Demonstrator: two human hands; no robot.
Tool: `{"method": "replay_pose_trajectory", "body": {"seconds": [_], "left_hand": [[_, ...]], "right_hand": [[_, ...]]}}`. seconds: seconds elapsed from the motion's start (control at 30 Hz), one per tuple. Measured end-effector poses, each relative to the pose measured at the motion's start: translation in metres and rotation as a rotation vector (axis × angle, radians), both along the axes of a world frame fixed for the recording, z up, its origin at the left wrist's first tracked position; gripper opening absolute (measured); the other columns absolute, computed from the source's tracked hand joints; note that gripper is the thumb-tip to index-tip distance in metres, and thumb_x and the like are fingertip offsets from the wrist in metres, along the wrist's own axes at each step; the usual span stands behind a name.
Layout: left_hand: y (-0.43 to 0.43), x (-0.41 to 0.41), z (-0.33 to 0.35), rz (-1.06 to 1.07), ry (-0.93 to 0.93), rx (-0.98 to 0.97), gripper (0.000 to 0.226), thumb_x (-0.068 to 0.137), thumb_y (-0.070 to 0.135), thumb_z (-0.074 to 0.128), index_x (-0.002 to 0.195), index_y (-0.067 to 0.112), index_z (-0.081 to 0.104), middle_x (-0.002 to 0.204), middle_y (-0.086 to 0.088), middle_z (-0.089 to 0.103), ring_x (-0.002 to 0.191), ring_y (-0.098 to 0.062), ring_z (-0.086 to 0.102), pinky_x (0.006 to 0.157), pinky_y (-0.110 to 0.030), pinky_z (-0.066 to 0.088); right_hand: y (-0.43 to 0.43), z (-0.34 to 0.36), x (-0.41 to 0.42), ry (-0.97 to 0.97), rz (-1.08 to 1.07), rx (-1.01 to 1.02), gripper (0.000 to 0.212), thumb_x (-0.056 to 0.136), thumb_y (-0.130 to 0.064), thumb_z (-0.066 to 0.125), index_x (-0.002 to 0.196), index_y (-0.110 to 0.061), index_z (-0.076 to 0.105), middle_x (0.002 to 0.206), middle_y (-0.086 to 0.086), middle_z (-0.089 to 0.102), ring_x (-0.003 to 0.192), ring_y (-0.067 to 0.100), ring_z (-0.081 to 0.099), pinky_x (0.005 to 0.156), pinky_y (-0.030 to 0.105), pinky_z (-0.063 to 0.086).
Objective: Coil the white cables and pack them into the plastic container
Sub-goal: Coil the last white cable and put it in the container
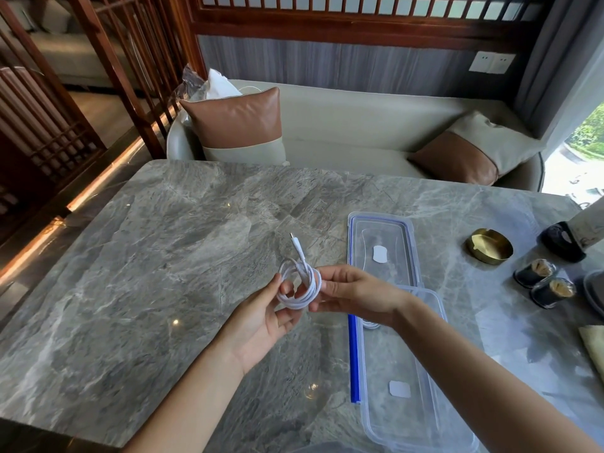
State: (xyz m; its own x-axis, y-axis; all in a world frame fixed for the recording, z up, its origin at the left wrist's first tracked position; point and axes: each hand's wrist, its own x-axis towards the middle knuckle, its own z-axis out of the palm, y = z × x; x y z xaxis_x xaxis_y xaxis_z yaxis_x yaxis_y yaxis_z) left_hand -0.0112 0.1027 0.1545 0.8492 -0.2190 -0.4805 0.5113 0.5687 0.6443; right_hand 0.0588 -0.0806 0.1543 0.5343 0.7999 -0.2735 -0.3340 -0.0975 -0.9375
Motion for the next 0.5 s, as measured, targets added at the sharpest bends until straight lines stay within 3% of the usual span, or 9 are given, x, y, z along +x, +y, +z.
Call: {"method": "replay_pose_trajectory", "body": {"seconds": [0.1,0.17,0.3,0.4,0.5], "left_hand": [[0.0,-0.001,0.001,-0.026,-0.03,-0.034,0.031,0.081,0.038,0.055,0.095,0.012,0.065,0.093,-0.006,0.073,0.079,-0.015,0.07,0.076,-0.025,0.053],[0.0,0.0,0.001,-0.035,-0.049,-0.043,0.025,0.082,0.037,0.055,0.085,0.013,0.062,0.093,-0.008,0.073,0.081,-0.016,0.07,0.075,-0.025,0.054],[-0.002,-0.001,0.003,-0.096,-0.099,0.0,0.025,0.086,0.038,0.052,0.078,0.015,0.06,0.103,-0.011,0.07,0.094,-0.024,0.065,0.076,-0.025,0.052],[0.0,-0.001,0.003,-0.106,-0.13,0.011,0.028,0.085,0.037,0.051,0.066,0.019,0.061,0.081,0.001,0.07,0.078,-0.012,0.067,0.074,-0.024,0.052],[0.003,-0.001,0.001,-0.074,-0.126,0.054,0.026,0.084,0.035,0.051,0.064,0.017,0.053,0.068,0.005,0.061,0.066,-0.008,0.062,0.079,-0.028,0.044]], "right_hand": [[0.003,0.0,-0.002,0.129,0.004,0.102,0.034,0.083,-0.031,0.06,0.107,-0.006,0.061,0.077,0.002,0.06,0.076,0.009,0.06,0.091,0.028,0.049],[0.005,0.0,-0.001,0.178,0.015,0.151,0.034,0.084,-0.028,0.059,0.11,-0.007,0.06,0.069,-0.005,0.06,0.068,0.005,0.058,0.09,0.028,0.049],[-0.001,-0.003,0.003,0.214,0.066,0.19,0.025,0.086,-0.024,0.062,0.105,-0.008,0.064,0.063,-0.007,0.061,0.058,0.001,0.057,0.088,0.028,0.052],[-0.01,-0.011,0.007,0.264,0.046,0.153,0.021,0.086,-0.022,0.062,0.099,-0.006,0.061,0.073,-0.006,0.063,0.056,0.002,0.055,0.088,0.03,0.055],[-0.018,-0.015,0.011,0.24,-0.013,0.085,0.016,0.093,-0.015,0.051,0.086,-0.014,0.066,0.069,-0.008,0.063,0.056,0.002,0.055,0.086,0.029,0.056]]}}
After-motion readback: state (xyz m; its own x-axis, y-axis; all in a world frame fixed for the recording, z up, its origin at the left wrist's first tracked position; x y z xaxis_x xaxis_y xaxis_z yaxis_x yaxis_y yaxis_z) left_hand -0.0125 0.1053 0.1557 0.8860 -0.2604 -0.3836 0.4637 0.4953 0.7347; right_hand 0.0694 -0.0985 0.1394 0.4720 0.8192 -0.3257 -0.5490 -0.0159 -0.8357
